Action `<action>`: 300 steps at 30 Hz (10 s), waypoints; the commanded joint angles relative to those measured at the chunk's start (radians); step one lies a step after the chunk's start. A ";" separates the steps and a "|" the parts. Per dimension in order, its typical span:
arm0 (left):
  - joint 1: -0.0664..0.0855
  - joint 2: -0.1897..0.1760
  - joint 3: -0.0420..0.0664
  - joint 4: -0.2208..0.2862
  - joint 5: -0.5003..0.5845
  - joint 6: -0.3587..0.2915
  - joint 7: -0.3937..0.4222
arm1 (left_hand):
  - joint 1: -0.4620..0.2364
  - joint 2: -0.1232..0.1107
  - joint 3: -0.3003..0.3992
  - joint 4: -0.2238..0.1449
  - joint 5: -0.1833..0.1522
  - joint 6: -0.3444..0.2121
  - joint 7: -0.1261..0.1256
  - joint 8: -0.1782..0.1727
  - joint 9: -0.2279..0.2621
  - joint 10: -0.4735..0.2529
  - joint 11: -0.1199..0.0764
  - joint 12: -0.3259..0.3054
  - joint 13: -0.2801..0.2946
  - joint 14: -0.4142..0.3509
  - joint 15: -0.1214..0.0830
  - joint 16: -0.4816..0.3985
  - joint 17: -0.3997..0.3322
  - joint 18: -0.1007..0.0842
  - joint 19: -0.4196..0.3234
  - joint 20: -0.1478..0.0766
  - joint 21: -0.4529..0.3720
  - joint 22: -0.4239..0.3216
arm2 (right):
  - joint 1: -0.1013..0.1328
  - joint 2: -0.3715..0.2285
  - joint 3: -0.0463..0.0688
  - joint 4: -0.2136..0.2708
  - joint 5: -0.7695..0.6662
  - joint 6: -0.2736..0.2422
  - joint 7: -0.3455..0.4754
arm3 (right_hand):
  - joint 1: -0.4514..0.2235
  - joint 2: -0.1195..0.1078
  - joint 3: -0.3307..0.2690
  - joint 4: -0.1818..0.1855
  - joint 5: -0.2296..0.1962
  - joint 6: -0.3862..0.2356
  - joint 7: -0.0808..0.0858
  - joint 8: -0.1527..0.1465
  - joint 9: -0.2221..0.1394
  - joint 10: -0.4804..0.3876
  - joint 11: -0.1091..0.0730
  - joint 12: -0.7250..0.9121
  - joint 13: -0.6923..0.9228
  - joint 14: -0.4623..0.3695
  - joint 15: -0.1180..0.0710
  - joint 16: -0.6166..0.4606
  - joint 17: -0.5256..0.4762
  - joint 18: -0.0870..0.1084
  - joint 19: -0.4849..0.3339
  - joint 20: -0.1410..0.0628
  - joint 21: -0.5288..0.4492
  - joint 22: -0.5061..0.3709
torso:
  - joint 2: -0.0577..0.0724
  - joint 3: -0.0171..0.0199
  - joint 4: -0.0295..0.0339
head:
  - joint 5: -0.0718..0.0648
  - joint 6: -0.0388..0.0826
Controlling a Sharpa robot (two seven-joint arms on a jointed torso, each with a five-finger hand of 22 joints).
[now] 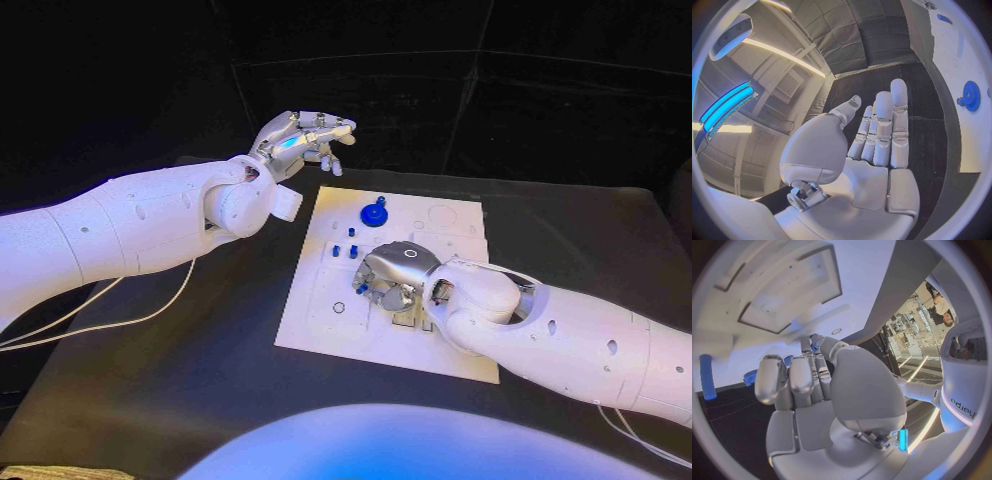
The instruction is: Assemble the parts on the task board
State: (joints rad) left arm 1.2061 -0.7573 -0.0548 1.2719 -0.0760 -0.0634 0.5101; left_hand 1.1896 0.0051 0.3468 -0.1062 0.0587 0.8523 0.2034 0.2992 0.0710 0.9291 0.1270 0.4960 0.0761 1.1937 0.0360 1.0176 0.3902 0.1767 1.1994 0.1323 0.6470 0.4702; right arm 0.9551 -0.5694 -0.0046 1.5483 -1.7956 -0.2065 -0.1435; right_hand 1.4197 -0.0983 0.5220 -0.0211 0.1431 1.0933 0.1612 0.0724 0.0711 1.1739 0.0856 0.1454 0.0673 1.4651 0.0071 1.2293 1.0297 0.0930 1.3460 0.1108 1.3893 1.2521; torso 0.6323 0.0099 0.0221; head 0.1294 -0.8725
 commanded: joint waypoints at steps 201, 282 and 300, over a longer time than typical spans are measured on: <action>0.002 0.020 0.000 -0.011 0.005 0.025 -0.012 | 0.026 0.006 -0.001 -0.015 -0.001 -0.016 0.001 0.013 0.000 -0.014 -0.001 0.012 -0.004 -0.012 0.000 0.006 -0.006 0.006 0.008 0.001 -0.010 -0.005 | 0.101 0.019 -0.026 0.081 0.186 0.074 0.015 | -0.018 0.052 -0.070 -0.015 -0.055 -0.011 -0.014 0.058 0.008 0.048 -0.016 0.019 0.004 -0.005 -0.020 -0.110 -0.188 -0.013 0.000 -0.016 -0.024 -0.032 | 0.000 -0.0002 -0.0016 | -0.005 0.000; 0.002 0.021 0.000 -0.012 0.005 0.034 -0.015 | 0.030 0.008 -0.001 -0.016 -0.001 -0.018 0.001 0.016 -0.001 -0.016 -0.001 0.014 -0.005 -0.013 0.000 0.007 -0.008 0.006 0.009 0.000 -0.011 -0.006 | 0.064 0.088 -0.038 0.023 0.010 0.076 -0.013 | -0.106 -0.025 -0.132 0.003 -0.041 -0.160 0.023 -0.010 -0.006 -0.131 0.035 -0.071 -0.003 -0.013 0.021 -0.109 -0.194 0.023 -0.117 0.022 -0.135 -0.194 | -0.001 0.0011 -0.0017 | 0.002 0.000; 0.002 0.015 0.000 -0.012 0.005 0.041 -0.015 | 0.030 0.006 -0.003 -0.017 -0.001 -0.020 0.002 0.017 -0.001 -0.017 0.000 0.015 -0.005 -0.013 0.000 0.007 -0.009 0.006 0.009 0.001 -0.012 -0.007 | 0.057 -0.021 -0.036 0.113 0.062 -0.130 0.036 | -0.117 -0.027 -0.321 0.043 -0.015 -0.197 0.024 -0.008 -0.003 -0.204 0.037 -0.010 0.000 -0.017 0.024 -0.100 -0.193 0.032 -0.133 0.025 -0.185 -0.253 | -0.004 -0.0005 -0.0056 | -0.006 0.000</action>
State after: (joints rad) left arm 1.2060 -0.7416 -0.0555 1.2588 -0.0755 -0.0368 0.4917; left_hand 1.2102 0.0106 0.3439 -0.1202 0.0586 0.8378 0.2033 0.3110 0.0710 0.9219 0.1268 0.5075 0.0716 1.1865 0.0360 1.0216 0.3824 0.1765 1.1994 0.1323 0.6391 0.4640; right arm 1.0104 -0.5814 -0.0421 1.6491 -1.7633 -0.2372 -0.1375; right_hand 1.2988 -0.1300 0.2080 0.0203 0.1253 0.9043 0.1872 0.0656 0.0670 0.9787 0.1233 0.1306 0.0661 1.4472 0.0251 1.1248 0.8369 0.1091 1.2168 0.1356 1.2095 1.0004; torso 0.6304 0.0098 0.0176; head 0.1269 -0.8726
